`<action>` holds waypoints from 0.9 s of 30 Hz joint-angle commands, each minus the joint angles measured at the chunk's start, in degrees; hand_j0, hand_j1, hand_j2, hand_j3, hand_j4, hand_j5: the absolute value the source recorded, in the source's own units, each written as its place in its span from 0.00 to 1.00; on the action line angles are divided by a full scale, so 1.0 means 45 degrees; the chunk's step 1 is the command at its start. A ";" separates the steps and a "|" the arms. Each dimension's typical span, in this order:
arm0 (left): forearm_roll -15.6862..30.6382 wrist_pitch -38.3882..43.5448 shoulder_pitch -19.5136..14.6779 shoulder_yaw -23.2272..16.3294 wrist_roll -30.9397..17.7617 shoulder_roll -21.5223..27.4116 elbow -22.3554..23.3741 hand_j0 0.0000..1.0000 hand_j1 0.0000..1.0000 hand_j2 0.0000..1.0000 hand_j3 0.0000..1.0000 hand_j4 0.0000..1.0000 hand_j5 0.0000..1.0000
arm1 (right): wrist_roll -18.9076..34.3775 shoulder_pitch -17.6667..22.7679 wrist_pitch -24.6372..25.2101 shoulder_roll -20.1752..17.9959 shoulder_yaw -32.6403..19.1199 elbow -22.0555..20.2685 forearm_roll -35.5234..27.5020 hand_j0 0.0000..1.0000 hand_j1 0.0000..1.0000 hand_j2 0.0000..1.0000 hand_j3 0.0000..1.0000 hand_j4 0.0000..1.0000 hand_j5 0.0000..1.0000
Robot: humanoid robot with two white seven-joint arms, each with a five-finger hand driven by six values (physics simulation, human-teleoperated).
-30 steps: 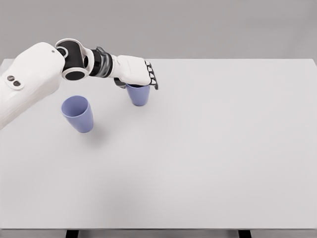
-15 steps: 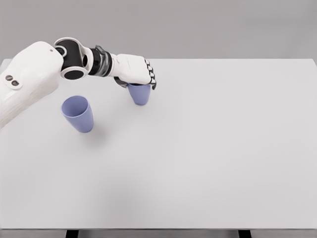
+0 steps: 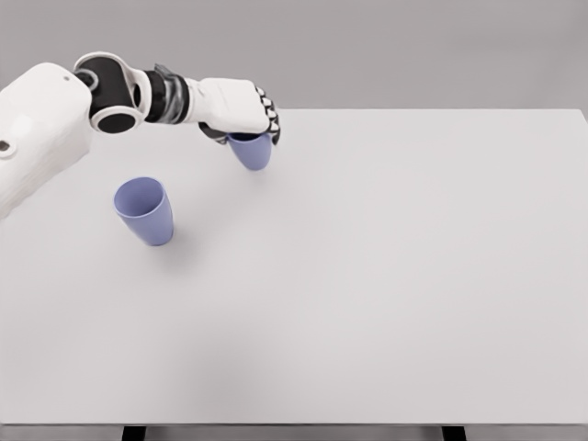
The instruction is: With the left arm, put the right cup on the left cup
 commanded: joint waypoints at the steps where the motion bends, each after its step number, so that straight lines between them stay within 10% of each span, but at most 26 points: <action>1: 0.0023 0.0021 0.0019 0.0353 0.0017 0.0334 -0.0017 0.71 0.71 0.71 0.71 0.71 0.71 | -0.0007 0.0000 -0.0001 -0.0001 -0.0003 -0.0004 -0.0005 1.00 1.00 1.00 1.00 1.00 1.00; 27: 0.0043 0.0021 0.0547 0.2130 -0.0275 0.2483 -0.0837 0.72 0.72 0.72 0.72 0.72 0.72 | 0.0012 0.0000 -0.0001 -0.0001 -0.0003 -0.0004 -0.0005 1.00 1.00 1.00 1.00 1.00 1.00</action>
